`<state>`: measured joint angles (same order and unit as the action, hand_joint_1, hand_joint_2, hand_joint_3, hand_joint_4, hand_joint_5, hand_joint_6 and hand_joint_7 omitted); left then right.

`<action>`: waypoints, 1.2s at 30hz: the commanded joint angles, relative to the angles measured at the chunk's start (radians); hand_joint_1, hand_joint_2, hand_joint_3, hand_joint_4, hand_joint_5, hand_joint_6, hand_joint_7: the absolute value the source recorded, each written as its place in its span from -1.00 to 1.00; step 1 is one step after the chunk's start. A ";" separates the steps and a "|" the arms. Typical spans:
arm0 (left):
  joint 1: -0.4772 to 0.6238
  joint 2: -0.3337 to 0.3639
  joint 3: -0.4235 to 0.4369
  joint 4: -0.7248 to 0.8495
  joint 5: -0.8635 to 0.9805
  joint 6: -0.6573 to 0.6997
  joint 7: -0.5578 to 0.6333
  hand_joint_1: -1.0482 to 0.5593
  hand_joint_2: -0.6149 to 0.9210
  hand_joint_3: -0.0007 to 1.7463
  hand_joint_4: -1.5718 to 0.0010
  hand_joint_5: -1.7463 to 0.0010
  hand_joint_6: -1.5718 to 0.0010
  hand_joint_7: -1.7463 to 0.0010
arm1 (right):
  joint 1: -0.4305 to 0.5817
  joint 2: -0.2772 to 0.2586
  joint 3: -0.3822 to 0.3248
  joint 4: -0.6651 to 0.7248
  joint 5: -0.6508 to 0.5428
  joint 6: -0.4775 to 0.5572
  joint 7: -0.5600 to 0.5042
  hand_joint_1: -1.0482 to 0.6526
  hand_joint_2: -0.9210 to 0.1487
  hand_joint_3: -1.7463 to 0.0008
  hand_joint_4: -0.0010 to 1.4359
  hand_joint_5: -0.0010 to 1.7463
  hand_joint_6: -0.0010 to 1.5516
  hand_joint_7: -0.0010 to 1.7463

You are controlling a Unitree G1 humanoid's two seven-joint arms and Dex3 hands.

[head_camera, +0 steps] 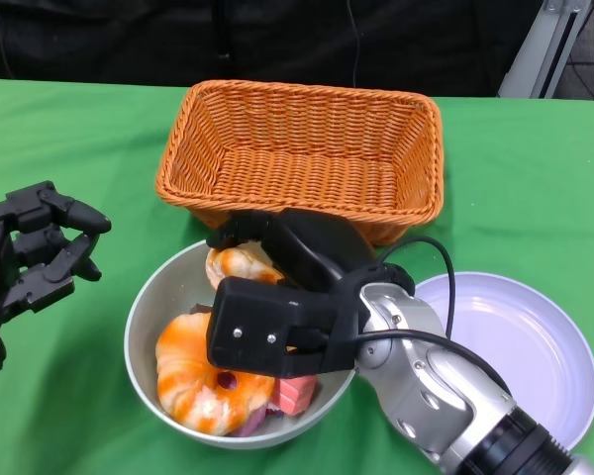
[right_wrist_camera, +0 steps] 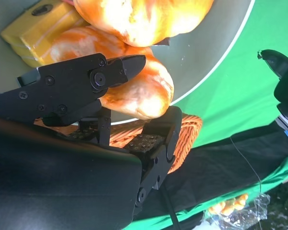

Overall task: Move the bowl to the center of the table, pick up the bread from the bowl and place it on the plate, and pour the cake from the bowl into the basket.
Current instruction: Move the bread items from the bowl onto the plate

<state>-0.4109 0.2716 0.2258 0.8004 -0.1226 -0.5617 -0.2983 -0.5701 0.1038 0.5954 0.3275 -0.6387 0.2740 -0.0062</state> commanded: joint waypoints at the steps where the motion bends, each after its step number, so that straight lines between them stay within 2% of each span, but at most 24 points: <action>1: -0.014 0.022 0.001 0.011 0.009 -0.017 0.014 0.16 0.81 -0.34 -0.06 -0.65 -0.08 -0.21 | 0.010 0.001 -0.022 0.008 0.007 -0.017 -0.028 0.02 -0.94 1.00 -0.28 0.29 -0.03 -0.56; 7: -0.019 0.026 -0.005 0.030 0.026 -0.037 0.032 0.17 0.80 -0.33 -0.08 -0.65 -0.10 -0.21 | 0.009 -0.002 -0.051 0.017 0.022 -0.053 -0.062 0.05 -0.90 1.00 -0.03 0.37 0.10 -0.58; 12: -0.020 0.028 -0.010 0.036 0.038 -0.048 0.041 0.17 0.79 -0.31 -0.08 -0.65 -0.10 -0.21 | 0.007 -0.015 -0.074 0.000 0.031 -0.070 -0.063 0.02 -0.87 1.00 -0.04 0.38 0.20 -0.54; 17: -0.022 0.028 -0.011 0.040 0.034 -0.049 0.034 0.19 0.78 -0.30 -0.09 -0.66 -0.10 -0.21 | 0.004 -0.025 -0.107 -0.070 0.049 -0.015 0.008 -0.01 -0.85 1.00 0.00 0.25 0.26 -0.54; 19: -0.023 0.027 -0.013 0.042 0.036 -0.051 0.037 0.20 0.77 -0.29 -0.10 -0.66 -0.11 -0.21 | 0.004 -0.035 -0.118 -0.093 0.061 -0.004 0.034 -0.02 -0.85 1.00 0.07 0.19 0.29 -0.57; 23: -0.023 0.027 -0.015 0.040 0.038 -0.044 0.040 0.19 0.75 -0.26 -0.09 -0.66 -0.11 -0.20 | 0.016 -0.048 -0.139 -0.133 0.084 0.002 0.076 -0.05 -0.89 0.99 0.13 0.16 0.32 -0.62; 28: -0.022 0.026 -0.017 0.038 0.044 -0.040 0.047 0.18 0.74 -0.24 -0.08 -0.66 -0.10 -0.20 | 0.030 -0.060 -0.157 -0.163 0.112 0.001 0.104 -0.04 -0.92 0.99 0.13 0.20 0.36 -0.64; 32: -0.023 0.026 -0.015 0.043 0.041 -0.042 0.043 0.17 0.73 -0.23 -0.08 -0.67 -0.10 -0.20 | 0.039 -0.063 -0.169 -0.180 0.125 -0.003 0.115 -0.05 -0.92 1.00 0.08 0.37 0.37 -0.60; 36: -0.021 0.024 -0.018 0.038 0.042 -0.042 0.041 0.15 0.73 -0.24 -0.07 -0.68 -0.09 -0.22 | 0.051 -0.069 -0.188 -0.217 0.145 0.010 0.125 -0.06 -0.93 1.00 0.05 0.39 0.35 -0.57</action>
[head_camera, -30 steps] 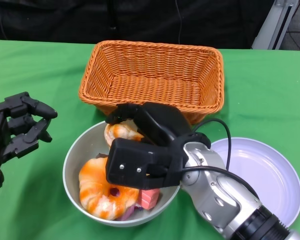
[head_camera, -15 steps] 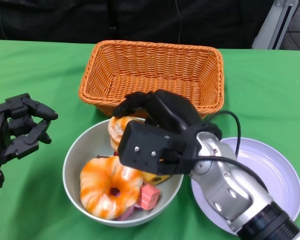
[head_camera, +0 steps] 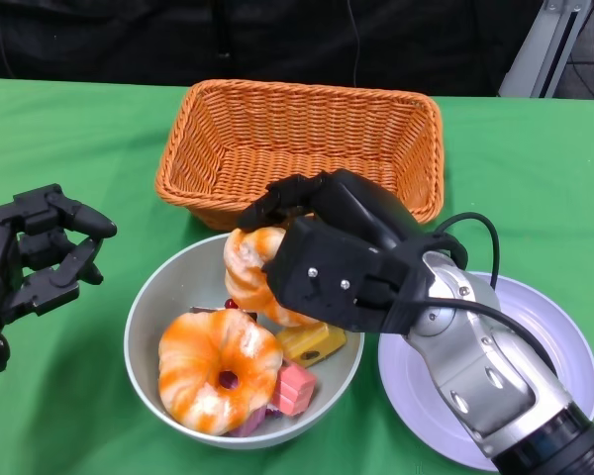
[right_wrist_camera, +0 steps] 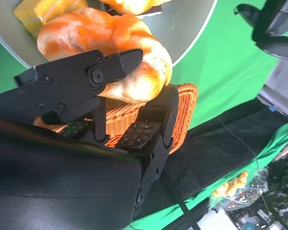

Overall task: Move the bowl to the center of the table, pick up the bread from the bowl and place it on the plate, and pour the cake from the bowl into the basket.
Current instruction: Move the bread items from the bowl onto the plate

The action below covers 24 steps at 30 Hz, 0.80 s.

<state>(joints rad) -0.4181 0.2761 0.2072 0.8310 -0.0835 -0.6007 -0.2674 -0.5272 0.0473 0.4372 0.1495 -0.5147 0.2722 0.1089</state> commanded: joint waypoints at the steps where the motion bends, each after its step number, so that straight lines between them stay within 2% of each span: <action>1: -0.013 0.019 0.000 0.006 0.004 -0.002 0.012 0.16 0.74 -0.24 -0.07 -0.68 -0.09 -0.22 | 0.015 -0.015 -0.038 -0.054 0.030 0.012 0.015 -0.07 -0.93 1.00 0.04 0.35 0.34 -0.56; 5: -0.014 0.019 -0.001 0.008 0.007 -0.004 0.017 0.18 0.74 -0.23 -0.07 -0.67 -0.08 -0.24 | 0.036 -0.023 -0.068 -0.104 0.061 0.021 0.029 -0.07 -0.93 1.00 0.05 0.31 0.33 -0.52; 8: -0.016 0.019 -0.001 0.014 0.004 -0.008 0.014 0.18 0.75 -0.23 -0.07 -0.67 -0.08 -0.24 | 0.051 -0.023 -0.093 -0.141 0.084 0.039 0.037 -0.06 -0.93 1.00 0.01 0.46 0.27 -0.38; 11: -0.014 0.019 0.000 0.011 0.002 -0.007 0.013 0.18 0.74 -0.23 -0.07 -0.67 -0.08 -0.25 | 0.062 -0.029 -0.115 -0.187 0.110 0.076 0.058 -0.06 -0.93 1.00 0.00 0.50 0.24 -0.33; 13: -0.012 0.020 0.000 0.006 0.000 -0.005 0.011 0.19 0.74 -0.23 -0.07 -0.66 -0.07 -0.25 | 0.075 -0.040 -0.144 -0.251 0.141 0.123 0.090 -0.10 -0.97 0.99 0.10 0.46 0.17 -0.26; 18: -0.010 0.023 -0.001 0.004 0.001 -0.006 0.009 0.19 0.73 -0.22 -0.07 -0.67 -0.07 -0.26 | 0.101 -0.067 -0.206 -0.358 0.211 0.187 0.143 -0.08 -1.00 0.97 0.14 0.34 0.09 -0.13; 24: -0.012 0.027 -0.002 0.008 0.005 -0.008 0.013 0.19 0.73 -0.22 -0.07 -0.67 -0.08 -0.25 | 0.132 -0.106 -0.263 -0.454 0.274 0.246 0.175 -0.07 -0.99 0.98 0.20 0.41 0.07 -0.03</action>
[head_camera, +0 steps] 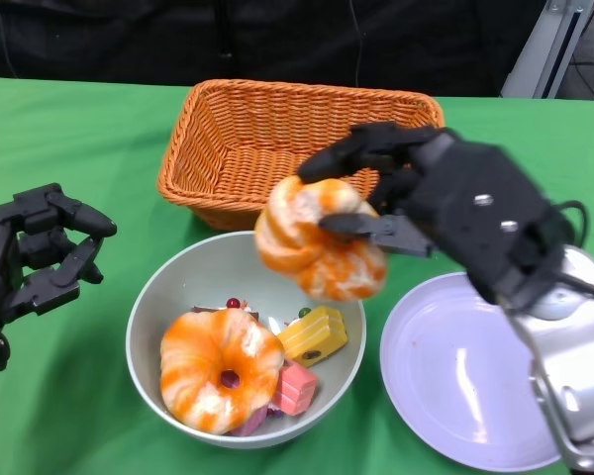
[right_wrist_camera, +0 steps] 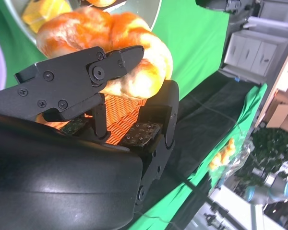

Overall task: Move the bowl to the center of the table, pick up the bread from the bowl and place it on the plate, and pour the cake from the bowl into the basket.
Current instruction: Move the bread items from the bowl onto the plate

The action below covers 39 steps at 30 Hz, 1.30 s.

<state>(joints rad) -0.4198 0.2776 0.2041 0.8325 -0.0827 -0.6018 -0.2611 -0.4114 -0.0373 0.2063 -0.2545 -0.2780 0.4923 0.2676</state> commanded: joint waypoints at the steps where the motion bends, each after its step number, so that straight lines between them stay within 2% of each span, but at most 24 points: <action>1: -0.011 0.027 0.001 0.010 0.007 -0.009 0.008 0.20 0.73 -0.23 -0.08 -0.67 -0.08 -0.25 | 0.023 -0.026 -0.045 -0.065 0.055 0.034 0.023 -0.04 -1.00 0.98 0.18 0.43 0.05 -0.02; 5: -0.014 0.031 0.000 0.018 0.008 -0.005 0.008 0.20 0.73 -0.23 -0.08 -0.66 -0.09 -0.23 | 0.049 -0.048 -0.104 -0.151 0.119 0.115 0.043 -0.02 -0.99 0.98 0.12 0.45 0.02 0.04; 12: -0.015 0.030 0.002 0.020 -0.001 -0.004 -0.003 0.19 0.74 -0.25 -0.08 -0.65 -0.08 -0.21 | 0.071 -0.079 -0.141 -0.223 0.185 0.201 0.051 0.01 -1.00 0.96 0.10 0.48 -0.02 0.07; 16: -0.019 0.028 0.003 0.028 -0.007 -0.010 -0.009 0.17 0.75 -0.28 -0.06 -0.65 -0.08 -0.21 | 0.129 -0.125 -0.194 -0.284 0.245 0.278 0.081 0.01 -1.00 0.93 0.00 0.48 -0.07 0.08; 20: -0.020 0.031 0.003 0.031 -0.004 -0.013 -0.003 0.17 0.79 -0.34 -0.06 -0.64 -0.08 -0.19 | 0.178 -0.165 -0.223 -0.275 0.278 0.267 0.090 0.00 -1.00 0.95 0.00 0.57 -0.09 0.17; 23: -0.023 0.030 0.006 0.033 -0.011 -0.006 -0.007 0.18 0.79 -0.35 -0.07 -0.64 -0.09 -0.19 | 0.201 -0.196 -0.224 -0.269 0.286 0.284 0.090 -0.01 -1.00 0.95 0.02 0.59 -0.09 0.21; 27: -0.024 0.030 0.007 0.036 -0.016 -0.011 -0.013 0.19 0.80 -0.35 -0.07 -0.64 -0.09 -0.18 | 0.209 -0.212 -0.221 -0.268 0.297 0.287 0.085 0.00 -1.00 0.95 0.02 0.59 -0.09 0.22; 30: -0.027 0.036 0.006 0.041 -0.009 -0.016 -0.006 0.20 0.80 -0.34 -0.09 -0.65 -0.11 -0.19 | 0.265 -0.257 -0.218 -0.243 0.298 0.336 0.099 0.10 -1.00 0.87 -0.09 0.57 -0.15 0.24; 39: -0.032 0.038 0.005 0.052 -0.008 -0.018 -0.005 0.21 0.78 -0.31 -0.10 -0.65 -0.12 -0.20 | 0.290 -0.325 -0.178 -0.174 0.295 0.361 0.107 0.11 -1.00 0.83 -0.13 0.57 -0.19 0.21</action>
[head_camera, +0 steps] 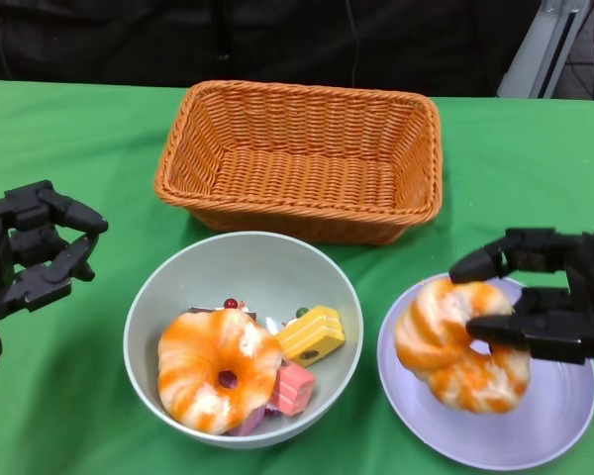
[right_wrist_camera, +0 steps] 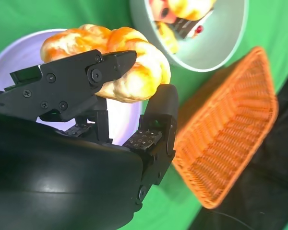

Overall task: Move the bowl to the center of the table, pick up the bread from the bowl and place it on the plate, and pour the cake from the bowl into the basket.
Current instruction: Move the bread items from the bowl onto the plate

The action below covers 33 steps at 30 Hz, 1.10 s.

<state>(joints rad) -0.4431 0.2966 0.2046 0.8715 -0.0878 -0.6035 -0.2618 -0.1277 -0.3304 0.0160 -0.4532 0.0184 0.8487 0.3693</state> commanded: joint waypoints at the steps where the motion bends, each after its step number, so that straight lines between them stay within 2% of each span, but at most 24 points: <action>1: -0.009 0.019 0.004 0.013 -0.003 -0.016 -0.005 0.20 0.78 -0.31 -0.10 -0.65 -0.11 -0.20 | 0.005 -0.037 0.018 0.033 -0.003 0.002 0.006 0.11 -1.00 0.83 -0.14 0.57 -0.20 0.21; 6: -0.009 0.018 0.006 0.018 -0.013 -0.022 -0.018 0.20 0.78 -0.30 -0.09 -0.64 -0.10 -0.19 | 0.004 -0.068 0.064 0.085 -0.043 -0.027 -0.008 0.06 -1.00 0.85 -0.12 0.50 -0.15 0.07; 11: -0.006 0.018 0.004 0.012 -0.009 -0.015 -0.013 0.18 0.78 -0.31 -0.08 -0.64 -0.09 -0.19 | -0.007 -0.078 0.086 0.131 -0.062 -0.048 -0.017 0.05 -1.00 0.86 -0.08 0.49 -0.12 0.03; 18: -0.004 0.020 -0.001 0.013 0.001 -0.021 -0.006 0.18 0.79 -0.34 -0.07 -0.64 -0.08 -0.19 | -0.017 -0.069 0.094 0.161 -0.082 -0.058 -0.033 0.06 -1.00 0.88 -0.05 0.43 -0.09 -0.04; 22: -0.002 0.022 -0.006 0.009 0.015 -0.021 0.006 0.18 0.79 -0.34 -0.08 -0.64 -0.09 -0.19 | -0.007 -0.084 0.130 0.175 -0.128 -0.123 -0.052 0.04 -1.00 0.90 -0.03 0.36 -0.06 -0.11; 24: -0.002 0.024 -0.007 0.013 0.020 -0.028 0.006 0.18 0.78 -0.34 -0.08 -0.64 -0.09 -0.19 | -0.002 -0.086 0.149 0.179 -0.160 -0.156 -0.068 0.04 -1.00 0.91 -0.06 0.13 -0.01 -0.42; 28: -0.003 0.020 -0.004 0.011 0.017 -0.022 -0.002 0.18 0.78 -0.33 -0.09 -0.64 -0.09 -0.20 | -0.006 -0.115 0.201 0.168 -0.240 -0.172 -0.070 0.00 -1.00 0.93 -0.11 -0.03 0.04 -0.73; 30: -0.002 0.019 -0.005 0.009 0.015 -0.017 -0.004 0.17 0.78 -0.34 -0.09 -0.64 -0.09 -0.20 | -0.011 -0.146 0.235 0.155 -0.285 -0.176 -0.052 -0.03 -1.00 0.93 -0.05 -0.36 0.04 -0.88; 31: -0.002 0.019 -0.005 0.010 0.016 -0.016 -0.003 0.17 0.79 -0.34 -0.08 -0.64 -0.09 -0.20 | -0.013 -0.163 0.253 0.149 -0.307 -0.179 -0.040 -0.06 -1.00 0.93 -0.06 -0.59 -0.01 -0.95; 33: -0.002 0.019 -0.006 0.010 0.020 -0.017 0.001 0.17 0.79 -0.35 -0.08 -0.64 -0.08 -0.20 | -0.014 -0.186 0.275 0.135 -0.337 -0.185 -0.022 -0.08 -1.00 0.94 -0.08 -0.75 -0.07 -0.99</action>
<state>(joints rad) -0.4446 0.2969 0.1970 0.8777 -0.0681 -0.6197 -0.2693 -0.1415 -0.4868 0.2718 -0.3007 -0.2977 0.6722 0.3276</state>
